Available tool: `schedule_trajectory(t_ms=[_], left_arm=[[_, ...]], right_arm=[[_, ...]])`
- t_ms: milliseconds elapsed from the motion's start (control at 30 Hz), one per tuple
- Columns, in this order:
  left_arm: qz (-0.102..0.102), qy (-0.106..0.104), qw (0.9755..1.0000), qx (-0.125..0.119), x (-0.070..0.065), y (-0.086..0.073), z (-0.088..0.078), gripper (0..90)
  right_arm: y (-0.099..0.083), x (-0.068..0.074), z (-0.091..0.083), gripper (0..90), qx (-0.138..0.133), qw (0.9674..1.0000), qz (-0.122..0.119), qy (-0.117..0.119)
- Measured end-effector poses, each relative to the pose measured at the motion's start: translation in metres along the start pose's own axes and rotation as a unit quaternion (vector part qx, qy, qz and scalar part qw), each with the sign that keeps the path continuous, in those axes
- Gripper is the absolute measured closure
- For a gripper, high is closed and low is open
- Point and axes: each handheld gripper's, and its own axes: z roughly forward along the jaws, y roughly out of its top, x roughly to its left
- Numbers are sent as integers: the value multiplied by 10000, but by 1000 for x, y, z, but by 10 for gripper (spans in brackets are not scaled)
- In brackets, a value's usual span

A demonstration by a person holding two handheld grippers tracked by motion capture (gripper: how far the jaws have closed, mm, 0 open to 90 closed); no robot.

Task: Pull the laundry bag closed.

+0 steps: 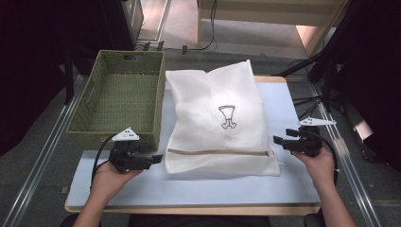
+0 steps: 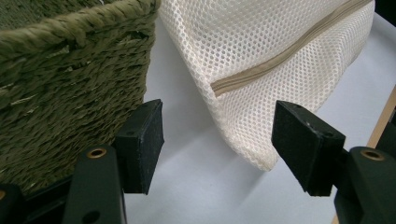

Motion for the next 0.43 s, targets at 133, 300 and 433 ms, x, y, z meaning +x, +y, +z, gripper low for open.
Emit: schedule_trajectory(t_ms=[133, 300, 433], left_arm=[[18, 2, 10000, 22, -1, 0, 1, 350], [22, -5, 10000, 40, -1, -1, 1, 346], [32, 13, 10000, 67, -1, -1, 2, 341]], right_arm=[[0, 0, 0, 319, 18, 10000, 18, -1], [-1, 2, -1, 326, 32, 10000, -38, -22], [-2, 0, 1, 321, 116, 9998, -25, -147]])
